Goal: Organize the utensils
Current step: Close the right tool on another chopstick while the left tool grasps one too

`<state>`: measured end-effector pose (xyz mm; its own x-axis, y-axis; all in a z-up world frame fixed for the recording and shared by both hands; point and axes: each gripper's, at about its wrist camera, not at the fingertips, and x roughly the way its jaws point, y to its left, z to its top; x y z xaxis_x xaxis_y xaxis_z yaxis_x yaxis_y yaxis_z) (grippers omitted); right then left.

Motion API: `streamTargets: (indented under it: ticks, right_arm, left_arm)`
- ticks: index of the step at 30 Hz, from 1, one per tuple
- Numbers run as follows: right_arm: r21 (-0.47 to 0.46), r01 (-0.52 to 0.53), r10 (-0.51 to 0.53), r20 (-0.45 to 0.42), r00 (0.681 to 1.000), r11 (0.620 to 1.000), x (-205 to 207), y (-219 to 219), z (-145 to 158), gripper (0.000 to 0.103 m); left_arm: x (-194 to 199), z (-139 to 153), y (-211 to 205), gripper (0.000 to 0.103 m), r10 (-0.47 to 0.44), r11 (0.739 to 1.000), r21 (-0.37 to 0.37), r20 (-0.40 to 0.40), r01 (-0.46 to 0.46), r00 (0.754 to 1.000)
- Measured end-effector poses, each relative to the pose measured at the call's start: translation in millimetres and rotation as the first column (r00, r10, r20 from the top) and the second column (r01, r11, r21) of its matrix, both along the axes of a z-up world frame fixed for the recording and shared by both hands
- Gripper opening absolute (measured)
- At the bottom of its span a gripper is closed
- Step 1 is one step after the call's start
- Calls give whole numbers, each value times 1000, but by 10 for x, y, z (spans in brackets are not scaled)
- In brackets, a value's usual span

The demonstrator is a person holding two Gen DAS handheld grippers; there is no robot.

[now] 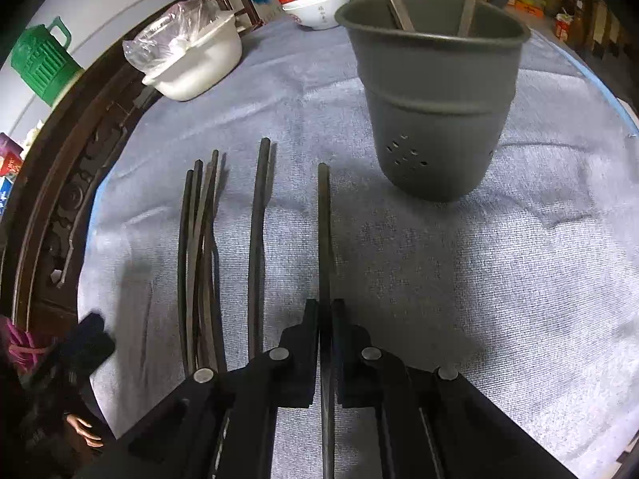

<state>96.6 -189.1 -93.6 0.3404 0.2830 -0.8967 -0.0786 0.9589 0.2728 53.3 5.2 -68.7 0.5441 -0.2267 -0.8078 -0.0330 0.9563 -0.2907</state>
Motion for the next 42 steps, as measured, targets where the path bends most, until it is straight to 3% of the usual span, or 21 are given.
streamTargets:
  ticks: [7,16,24,28,35,38,42]
  right_arm:
    - [48,-5,5,-5,1000,999,6,-80,-21,7]
    - [54,-20,21,-16,1000,998,9,-100,-18,7]
    - [57,-20,22,-22,1000,998,21,-111,-28,7]
    - [48,-22,23,-22,999,999,26,-86,-25,7]
    - [44,-23,25,-47,999,999,52,-83,-27,7]
    - [37,-20,22,-52,998,999,16,-94,-26,7]
    - [21,-9,10,-62,998,1000,-10,-111,-18,7]
  left_arm:
    - [512,-117,-269,51,6,999,34,-108,-3,994]
    - [704,-204,-381,7,-27,998,59,-160,37,987]
    - [738,-216,-278,6,-46,999,-18,-177,43,983]
    - [751,-245,-320,7,-69,997,6,-178,72,982]
    - [546,-38,-126,5,-111,992,-72,-110,104,988]
    - [405,35,118,5,-99,994,-57,-100,94,990]
    - [401,-134,384,5,-60,998,-15,-169,58,984]
